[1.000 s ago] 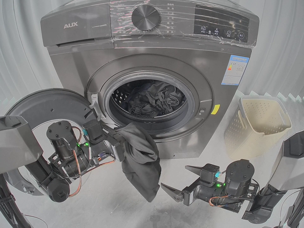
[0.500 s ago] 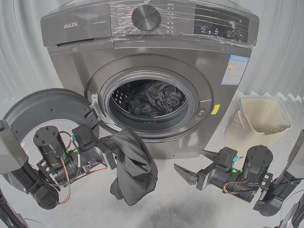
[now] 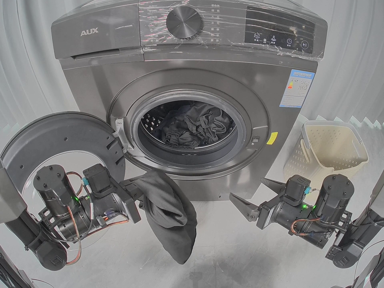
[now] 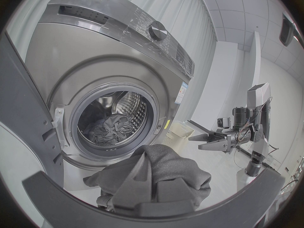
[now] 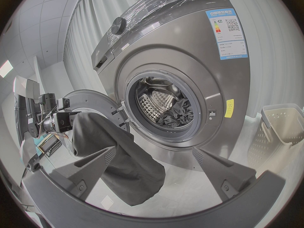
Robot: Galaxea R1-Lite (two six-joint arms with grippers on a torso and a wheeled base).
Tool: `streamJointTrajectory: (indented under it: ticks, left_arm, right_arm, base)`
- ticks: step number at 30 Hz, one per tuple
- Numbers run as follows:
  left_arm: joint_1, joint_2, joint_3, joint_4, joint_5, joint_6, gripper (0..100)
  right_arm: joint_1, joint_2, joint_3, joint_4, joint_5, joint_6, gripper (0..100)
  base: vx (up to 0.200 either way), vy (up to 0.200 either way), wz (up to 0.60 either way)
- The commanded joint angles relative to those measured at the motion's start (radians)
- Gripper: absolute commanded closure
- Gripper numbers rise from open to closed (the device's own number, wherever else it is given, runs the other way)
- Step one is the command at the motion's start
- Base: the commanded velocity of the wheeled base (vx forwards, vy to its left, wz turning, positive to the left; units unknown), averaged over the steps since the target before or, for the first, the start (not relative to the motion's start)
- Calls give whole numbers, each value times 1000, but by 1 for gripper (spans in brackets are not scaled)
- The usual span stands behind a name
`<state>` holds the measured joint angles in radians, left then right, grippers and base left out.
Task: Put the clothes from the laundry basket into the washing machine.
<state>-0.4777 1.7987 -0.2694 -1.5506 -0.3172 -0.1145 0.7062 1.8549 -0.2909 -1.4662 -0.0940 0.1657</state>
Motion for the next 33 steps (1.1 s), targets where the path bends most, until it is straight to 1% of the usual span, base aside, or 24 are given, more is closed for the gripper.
streamJointTrajectory:
  ticks: [1, 2, 8, 20, 24, 26, 29, 31, 32, 33]
  left_arm:
    - [-2, 11, 2, 0, -2, -1, 100]
    - [-2, 18, 4, 0, -2, -1, 100]
    - [-4, 44, 2, 0, -2, 2, 100]
    - [-29, 71, -17, -2, -2, 6, 100]
    - [-29, 74, -16, -2, 0, 7, 100]
    - [-35, 83, -16, -2, 0, 16, 100]
    - [-36, 90, -14, -2, 0, 41, 100]
    - [-38, 91, -14, -2, 1, 59, 100]
    - [-39, 94, -13, -2, 1, 65, 100]
    - [-39, 94, -13, -2, 1, 65, 100]
  right_arm:
    - [1, 0, -1, 0, 0, 0, 0]
    - [1, 1, 1, 0, -1, 0, 0]
    - [7, 0, -1, 0, -1, 0, 0]
    - [13, 0, 1, 0, -1, 1, 0]
    - [15, -2, 1, 0, -1, 1, 0]
    - [22, -5, 2, 0, -1, 0, 0]
    - [24, -11, 18, 0, 0, 0, 0]
    - [42, -23, 24, 0, 0, 0, 0]
    - [62, -28, 24, 0, -1, 0, 0]
    - [62, -28, 24, 0, -1, 0, 0]
  base:
    - [0, 0, 0]
    - [0, 0, 0]
    - [200, 0, 0]
    - [200, 0, 0]
    - [0, 0, 0]
    - [0, 0, 0]
    - [0, 0, 0]
    - [0, 0, 0]
    - [0, 0, 0]
    - [0, 0, 0]
